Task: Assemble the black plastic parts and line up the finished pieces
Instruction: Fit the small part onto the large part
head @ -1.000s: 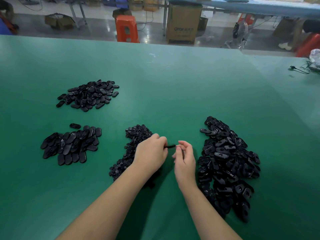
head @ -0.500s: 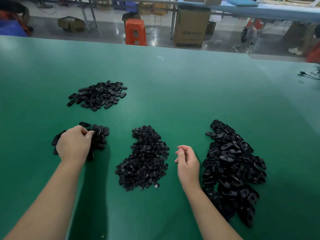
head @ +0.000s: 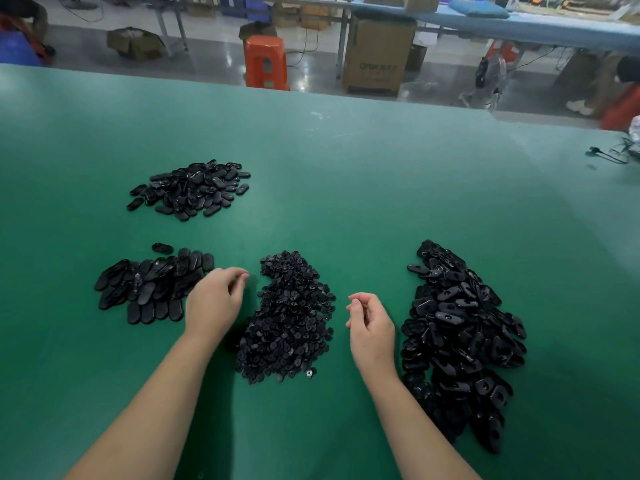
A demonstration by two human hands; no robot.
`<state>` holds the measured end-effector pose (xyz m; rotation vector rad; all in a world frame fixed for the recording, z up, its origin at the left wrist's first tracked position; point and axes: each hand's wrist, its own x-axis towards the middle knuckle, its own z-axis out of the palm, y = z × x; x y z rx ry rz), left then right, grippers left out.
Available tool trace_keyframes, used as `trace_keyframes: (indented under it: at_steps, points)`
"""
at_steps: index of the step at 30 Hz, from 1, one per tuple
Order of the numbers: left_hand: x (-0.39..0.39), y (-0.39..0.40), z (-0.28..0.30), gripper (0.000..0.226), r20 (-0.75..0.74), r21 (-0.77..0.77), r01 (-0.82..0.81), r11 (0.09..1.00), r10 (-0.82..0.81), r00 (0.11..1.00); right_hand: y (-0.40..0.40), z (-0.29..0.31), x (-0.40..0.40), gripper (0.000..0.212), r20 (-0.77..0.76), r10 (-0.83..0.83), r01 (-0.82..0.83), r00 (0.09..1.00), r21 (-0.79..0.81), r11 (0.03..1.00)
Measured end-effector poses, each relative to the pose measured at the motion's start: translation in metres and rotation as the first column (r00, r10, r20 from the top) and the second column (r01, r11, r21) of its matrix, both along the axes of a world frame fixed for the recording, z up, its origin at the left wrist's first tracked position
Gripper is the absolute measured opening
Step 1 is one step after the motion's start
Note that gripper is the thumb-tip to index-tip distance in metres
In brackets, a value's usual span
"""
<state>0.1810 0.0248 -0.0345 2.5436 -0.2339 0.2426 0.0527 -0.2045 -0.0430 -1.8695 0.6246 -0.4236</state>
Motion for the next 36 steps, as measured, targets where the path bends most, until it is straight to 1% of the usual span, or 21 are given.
trace_keyframes:
  at_steps: [2, 4, 7, 11, 14, 15, 16, 17, 18, 19, 20, 21, 22, 23, 25, 27, 28, 30, 33, 36]
  points:
    - [-0.003, -0.006, -0.009, 0.018, -0.011, 0.004, 0.015, 1.0, -0.015, 1.0, 0.0, 0.0, 0.0, 0.019, -0.012, 0.001, -0.001, 1.0, -0.001, 1.0]
    - [-0.005, -0.008, -0.015, 0.017, 0.015, 0.02, 0.032, 0.999, -0.032, 0.999, 0.001, -0.001, 0.001, 0.017, -0.022, 0.01, -0.01, 1.0, 0.003, 1.0]
    - [-0.004, -0.008, -0.02, 0.024, 0.05, 0.02, 0.071, 0.997, -0.072, 0.996, 0.001, 0.0, 0.002, 0.016, -0.038, 0.033, -0.033, 0.999, 0.005, 0.999]
    - [-0.004, -0.01, -0.022, 0.03, 0.087, 0.027, 0.135, 0.99, -0.137, 0.987, 0.001, 0.006, 0.005, 0.017, -0.118, 0.075, -0.078, 0.99, -0.022, 0.997]
    - [-0.004, -0.01, -0.023, 0.028, 0.088, 0.012, 0.137, 0.991, -0.137, 0.987, -0.01, 0.02, 0.006, 0.016, -0.188, 0.168, -0.161, 0.968, 0.054, 0.986]
    - [-0.004, -0.01, -0.024, 0.027, 0.086, 0.013, 0.138, 0.99, -0.139, 0.987, -0.016, 0.027, 0.006, 0.015, -0.218, 0.217, -0.212, 0.952, 0.048, 0.976]
    - [-0.003, -0.01, -0.024, 0.026, 0.085, 0.016, 0.139, 0.99, -0.14, 0.986, -0.025, 0.034, 0.006, 0.015, -0.262, 0.262, -0.274, 0.929, -0.011, 0.962]
    - [-0.003, -0.009, -0.024, 0.026, 0.086, 0.018, 0.14, 0.99, -0.141, 0.986, -0.037, 0.042, 0.006, 0.016, -0.327, 0.282, -0.337, 0.902, -0.125, 0.933]
    - [-0.003, -0.009, -0.024, 0.027, 0.089, 0.019, 0.14, 0.99, -0.141, 0.986, -0.051, 0.05, 0.007, 0.02, -0.41, 0.263, -0.398, 0.873, -0.289, 0.871]
    - [-0.003, -0.01, -0.024, 0.029, 0.089, 0.018, 0.14, 0.99, -0.141, 0.986, -0.065, 0.058, 0.009, 0.026, -0.498, 0.204, -0.454, 0.843, -0.454, 0.767]
    - [-0.003, -0.009, -0.024, 0.032, 0.087, 0.017, 0.14, 0.99, -0.141, 0.986, -0.08, 0.065, 0.011, 0.032, -0.573, 0.128, -0.501, 0.81, -0.562, 0.658]
    - [-0.003, -0.009, -0.023, 0.034, 0.083, 0.016, 0.14, 0.99, -0.141, 0.986, -0.095, 0.071, 0.012, 0.037, -0.633, 0.06, -0.544, 0.772, -0.608, 0.578]
    - [-0.003, -0.009, -0.023, 0.033, 0.08, 0.016, 0.139, 0.99, -0.14, 0.987, -0.109, 0.076, 0.013, 0.041, -0.691, 0.008, -0.591, 0.723, -0.612, 0.525]
    - [-0.004, -0.009, -0.023, 0.03, 0.078, 0.016, 0.137, 0.99, -0.138, 0.987, -0.121, 0.079, 0.013, 0.043, -0.745, -0.022, -0.64, 0.667, -0.588, 0.495]
    - [-0.004, -0.01, -0.024, 0.023, 0.077, 0.009, 0.131, 0.991, -0.132, 0.988, -0.137, 0.08, 0.013, 0.041, -0.825, -0.032, -0.722, 0.564, -0.511, 0.466]
    - [-0.004, -0.01, -0.024, 0.022, 0.079, 0.0, 0.126, 0.992, -0.126, 0.989, -0.143, 0.079, 0.014, 0.04, -0.866, -0.023, -0.772, 0.499, -0.457, 0.442]
    - [-0.004, -0.01, -0.024, 0.022, 0.079, 0.001, 0.126, 0.992, -0.126, 0.989, -0.145, 0.079, 0.015, 0.04, -0.873, -0.02, -0.783, 0.488, -0.447, 0.433]
    - [-0.003, -0.01, -0.023, 0.022, 0.08, 0.007, 0.126, 0.992, -0.126, 0.989, -0.147, 0.078, 0.018, 0.037, -0.87, -0.02, -0.788, 0.493, -0.455, 0.415]
    - [-0.003, -0.011, -0.023, 0.021, 0.084, 0.009, 0.12, 0.993, -0.121, 0.989, -0.146, 0.077, 0.024, 0.032, -0.856, -0.003, -0.782, 0.517, -0.474, 0.406]
    - [-0.003, -0.011, -0.023, 0.021, 0.083, 0.017, 0.122, 0.992, -0.123, 0.989, -0.141, 0.072, 0.029, 0.03, -0.834, 0.05, -0.773, 0.549, -0.484, 0.41]
